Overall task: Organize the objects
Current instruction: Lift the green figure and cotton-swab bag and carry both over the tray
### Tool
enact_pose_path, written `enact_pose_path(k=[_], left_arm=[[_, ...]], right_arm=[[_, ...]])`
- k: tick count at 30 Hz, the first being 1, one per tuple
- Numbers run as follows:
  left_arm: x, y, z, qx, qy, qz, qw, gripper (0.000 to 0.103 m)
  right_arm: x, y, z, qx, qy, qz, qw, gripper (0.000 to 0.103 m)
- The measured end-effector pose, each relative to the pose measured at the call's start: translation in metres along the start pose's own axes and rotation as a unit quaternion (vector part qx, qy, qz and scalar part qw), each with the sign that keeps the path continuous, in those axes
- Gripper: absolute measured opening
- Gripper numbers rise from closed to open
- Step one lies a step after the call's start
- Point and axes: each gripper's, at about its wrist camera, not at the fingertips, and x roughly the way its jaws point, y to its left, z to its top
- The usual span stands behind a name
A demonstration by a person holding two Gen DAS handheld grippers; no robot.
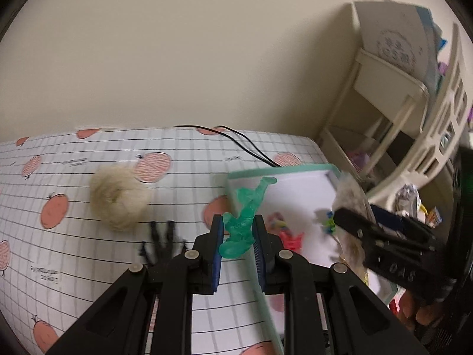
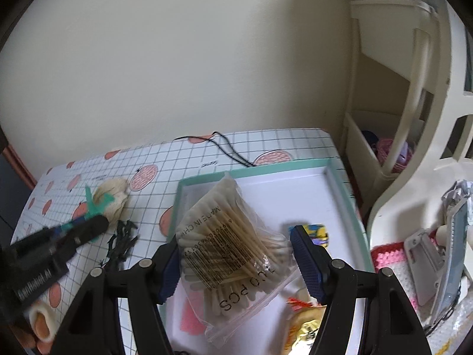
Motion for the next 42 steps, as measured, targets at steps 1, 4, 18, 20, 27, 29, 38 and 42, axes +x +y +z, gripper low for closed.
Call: enact_pose_path(k=[1, 4, 18, 20, 27, 29, 38, 42], left_arm=[[0.002, -0.004, -0.001, 0.004, 0.001, -0.001, 1.0000, 0.020], [0.009, -0.018, -0.004, 0.017, 0.008, -0.009, 0.9998, 0.020], [0.043, -0.067, -0.028, 0.076, 0.047, -0.028, 0.9956, 0.020], [0.046, -0.070, -0.030, 0.082, 0.051, -0.027, 0.9949, 0.020], [0.054, -0.083, -0.038, 0.104, 0.064, -0.024, 0.9922, 0.020], [0.055, -0.085, -0.040, 0.108, 0.067, -0.025, 0.9916, 0.020], [0.062, -0.083, -0.040, 0.109, 0.078, -0.025, 0.9907, 0.020], [0.062, -0.085, -0.041, 0.109, 0.080, -0.028, 0.9904, 0.020]], right_arm=[[0.000, -0.002, 0.001, 0.002, -0.001, -0.001, 1.000, 0.071], [0.002, -0.009, 0.003, 0.005, -0.003, -0.005, 1.000, 0.071], [0.018, -0.030, 0.004, 0.017, 0.008, -0.013, 1.000, 0.071], [0.020, -0.032, 0.004, 0.017, 0.010, -0.013, 1.000, 0.071], [0.027, -0.031, 0.000, 0.013, 0.020, -0.013, 1.000, 0.071], [0.029, -0.030, -0.001, 0.009, 0.022, -0.014, 1.000, 0.071], [0.039, -0.022, -0.009, -0.007, 0.036, -0.023, 0.999, 0.071], [0.041, -0.021, -0.011, -0.012, 0.041, -0.023, 0.999, 0.071]])
